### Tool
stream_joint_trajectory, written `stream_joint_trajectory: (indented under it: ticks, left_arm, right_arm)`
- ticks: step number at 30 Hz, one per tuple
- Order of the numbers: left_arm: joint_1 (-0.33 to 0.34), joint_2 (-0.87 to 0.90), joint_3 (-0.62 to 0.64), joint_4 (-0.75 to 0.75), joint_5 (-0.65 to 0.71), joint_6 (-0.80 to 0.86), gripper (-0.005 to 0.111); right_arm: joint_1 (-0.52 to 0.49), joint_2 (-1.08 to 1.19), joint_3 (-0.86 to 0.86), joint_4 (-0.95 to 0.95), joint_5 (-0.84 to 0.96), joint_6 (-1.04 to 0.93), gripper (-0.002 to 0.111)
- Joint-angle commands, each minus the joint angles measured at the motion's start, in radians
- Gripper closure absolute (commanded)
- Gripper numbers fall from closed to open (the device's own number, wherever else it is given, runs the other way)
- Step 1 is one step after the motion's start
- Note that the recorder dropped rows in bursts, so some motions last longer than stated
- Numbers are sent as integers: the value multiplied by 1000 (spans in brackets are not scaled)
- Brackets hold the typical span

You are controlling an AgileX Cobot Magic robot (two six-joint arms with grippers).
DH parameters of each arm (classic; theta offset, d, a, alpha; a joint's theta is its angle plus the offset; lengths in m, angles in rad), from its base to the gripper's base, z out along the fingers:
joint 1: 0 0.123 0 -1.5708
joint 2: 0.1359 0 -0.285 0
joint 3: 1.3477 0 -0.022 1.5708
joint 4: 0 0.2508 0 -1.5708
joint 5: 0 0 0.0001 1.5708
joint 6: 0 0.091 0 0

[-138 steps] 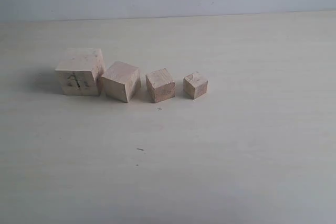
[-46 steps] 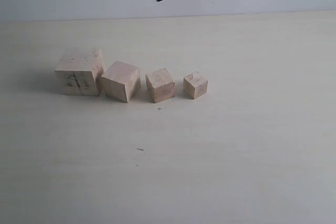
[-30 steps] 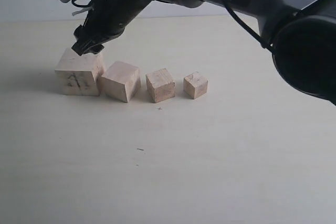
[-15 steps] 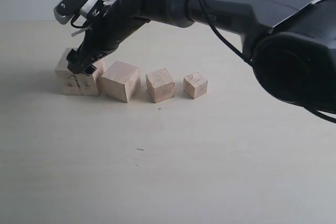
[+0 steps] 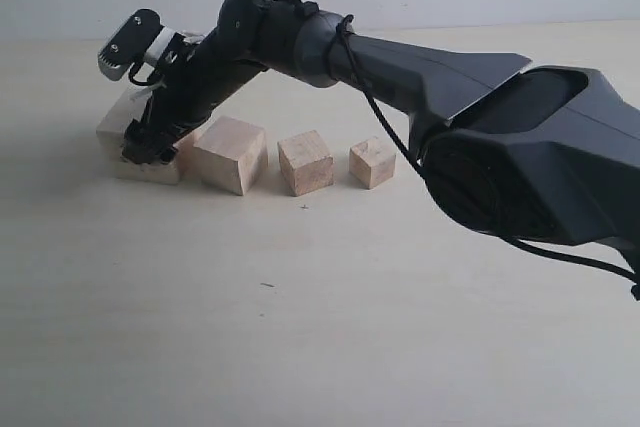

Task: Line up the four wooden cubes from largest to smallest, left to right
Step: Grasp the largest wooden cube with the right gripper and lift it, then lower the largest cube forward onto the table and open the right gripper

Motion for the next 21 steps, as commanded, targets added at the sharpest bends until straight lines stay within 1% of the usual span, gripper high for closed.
stream_joint_trajectory:
  ticks: [1,2,3,9,12,17,21]
  left_arm:
    - [2,-7,0,-1,-5,0,107]
    - [2,-7,0,-1,-5,0,107]
    - [2,-7,0,-1,-5,0,107]
    - [2,-7,0,-1,-5,0,107]
    - [2,-7,0,-1,-5,0,107]
    - [2,-7,0,-1,-5,0,107]
    - [2,-7,0,-1,-5,0,107]
  right_arm:
    - [2,-5,-50,-5,98,-35,89]
    - [2,-15,-56,-5,131,-26,107]
    - [2,-26,-56,-5,151,-26,106]
    - [10,-213,-56,13,485,-7,106]
    - [18,-253,-33,75,485,20,106]
    - [77,-259,99,45,485,23,106]
    - [127,-259,185,-21,485,43,106]
